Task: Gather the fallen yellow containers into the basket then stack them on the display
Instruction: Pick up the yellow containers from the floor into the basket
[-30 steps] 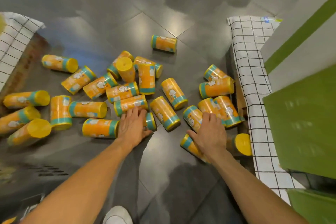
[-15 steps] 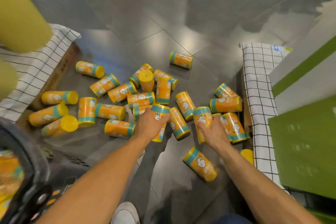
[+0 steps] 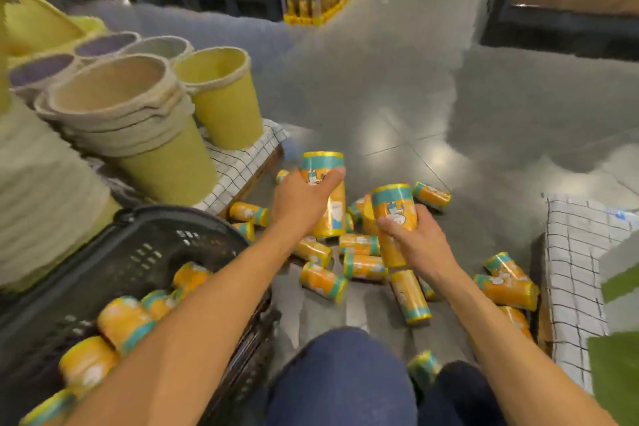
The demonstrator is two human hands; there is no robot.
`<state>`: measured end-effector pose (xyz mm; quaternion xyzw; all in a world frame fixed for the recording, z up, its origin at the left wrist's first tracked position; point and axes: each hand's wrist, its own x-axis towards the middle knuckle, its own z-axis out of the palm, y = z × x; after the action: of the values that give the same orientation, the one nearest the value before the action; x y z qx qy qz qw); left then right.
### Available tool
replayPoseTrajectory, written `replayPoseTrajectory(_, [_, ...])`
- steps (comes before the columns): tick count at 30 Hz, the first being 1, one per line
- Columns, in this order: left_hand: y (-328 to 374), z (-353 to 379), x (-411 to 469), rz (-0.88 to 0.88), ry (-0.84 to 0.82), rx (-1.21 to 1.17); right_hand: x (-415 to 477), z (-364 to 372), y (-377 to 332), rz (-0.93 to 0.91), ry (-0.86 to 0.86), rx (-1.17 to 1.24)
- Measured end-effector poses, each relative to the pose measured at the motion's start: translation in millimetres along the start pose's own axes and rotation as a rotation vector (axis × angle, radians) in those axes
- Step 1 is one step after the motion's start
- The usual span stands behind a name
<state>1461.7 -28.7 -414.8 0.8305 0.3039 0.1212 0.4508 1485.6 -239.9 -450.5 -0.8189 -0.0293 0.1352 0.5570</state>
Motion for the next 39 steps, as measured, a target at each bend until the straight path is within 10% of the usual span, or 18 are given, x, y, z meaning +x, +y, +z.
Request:
replayPoseTrajectory(12, [-154,-237,-31,-0.465,0.393,0.003,-77,190,-137,-0.351,-0.659,-0.506])
replayPoseTrajectory(23, [-247,-205,-18,-0.732,0.258,0.308,-73,292,-60,-0.217,-1.029,-1.070])
replayPoseTrajectory(39, [-259,-176,10,-0.734,0.125,0.405,-43,317,-34,-0.127,-1.066,-1.152])
